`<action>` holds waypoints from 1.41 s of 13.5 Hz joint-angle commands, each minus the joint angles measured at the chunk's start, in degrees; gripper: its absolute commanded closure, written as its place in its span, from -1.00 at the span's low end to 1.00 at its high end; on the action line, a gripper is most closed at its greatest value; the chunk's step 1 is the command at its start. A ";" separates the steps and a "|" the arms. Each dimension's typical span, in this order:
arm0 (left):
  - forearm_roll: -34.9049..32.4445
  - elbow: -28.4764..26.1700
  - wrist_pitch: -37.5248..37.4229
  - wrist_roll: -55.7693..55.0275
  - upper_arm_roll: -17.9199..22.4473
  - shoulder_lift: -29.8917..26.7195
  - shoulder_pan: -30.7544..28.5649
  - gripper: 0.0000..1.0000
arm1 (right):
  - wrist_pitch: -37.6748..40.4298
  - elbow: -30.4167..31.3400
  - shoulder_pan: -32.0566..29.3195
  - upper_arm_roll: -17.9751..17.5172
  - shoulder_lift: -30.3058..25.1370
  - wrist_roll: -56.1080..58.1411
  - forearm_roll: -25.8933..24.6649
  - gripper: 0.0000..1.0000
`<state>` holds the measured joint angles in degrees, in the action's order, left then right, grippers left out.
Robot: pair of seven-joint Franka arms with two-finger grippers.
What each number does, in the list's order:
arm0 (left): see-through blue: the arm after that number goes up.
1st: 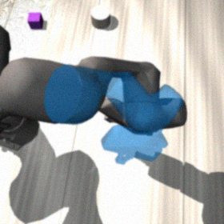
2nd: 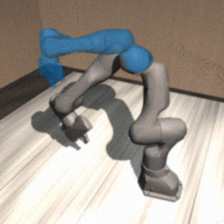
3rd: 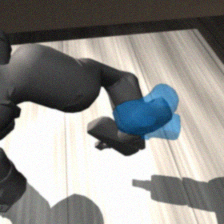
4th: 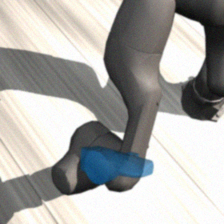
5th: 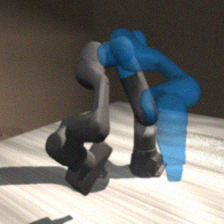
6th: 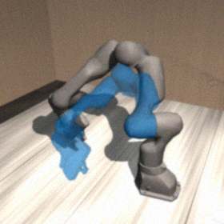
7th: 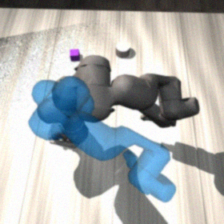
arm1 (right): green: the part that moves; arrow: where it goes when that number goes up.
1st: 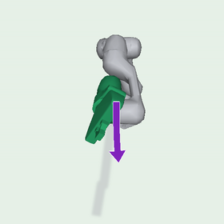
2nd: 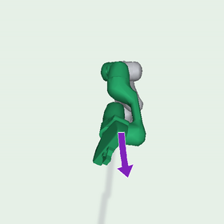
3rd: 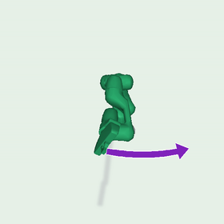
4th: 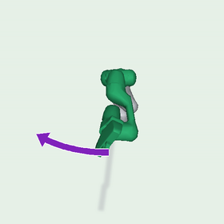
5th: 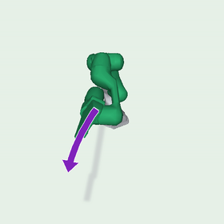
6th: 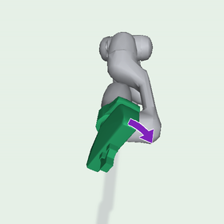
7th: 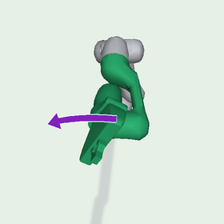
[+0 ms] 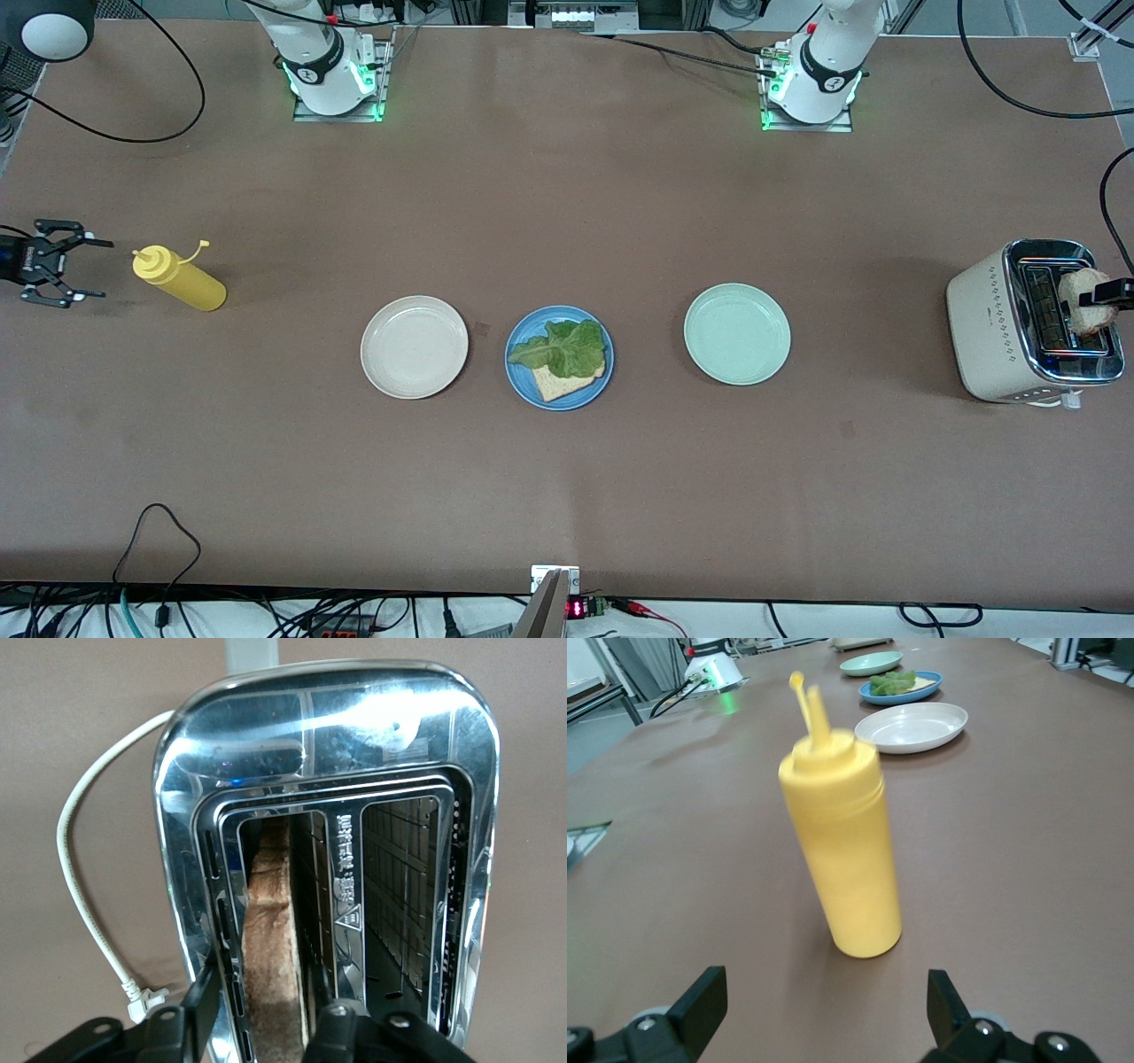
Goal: Make sandwich in blue plate with both arms
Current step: 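Lift the second toast with the left gripper toward the blue plate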
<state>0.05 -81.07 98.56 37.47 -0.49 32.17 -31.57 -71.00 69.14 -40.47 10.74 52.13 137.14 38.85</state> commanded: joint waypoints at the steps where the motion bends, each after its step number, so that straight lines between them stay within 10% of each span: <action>1: 0.65 0.12 -0.91 0.50 -0.57 -0.36 -0.77 0.59 | 3.32 -0.58 0.74 -0.10 -4.92 -7.83 -2.45 -1.00; 6: 0.65 -0.58 -1.00 0.41 -0.57 -0.18 -0.69 0.98 | 7.71 -0.76 7.06 -0.28 -13.27 -23.46 -3.34 -1.00; 16: 0.74 11.52 -21.27 0.15 -2.76 -8.53 4.13 0.99 | 9.40 -0.76 27.53 -0.28 -29.71 -62.58 -3.60 -1.00; 19: 6.68 13.48 -29.99 -15.67 -3.55 -9.06 11.78 0.99 | 8.08 -2.07 35.43 0.07 -31.65 -74.94 -5.80 -1.00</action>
<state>2.65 -69.62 72.40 31.79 -3.77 22.29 -23.91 -61.92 67.30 -9.38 10.03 22.09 69.37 34.83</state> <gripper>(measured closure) 0.903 0.000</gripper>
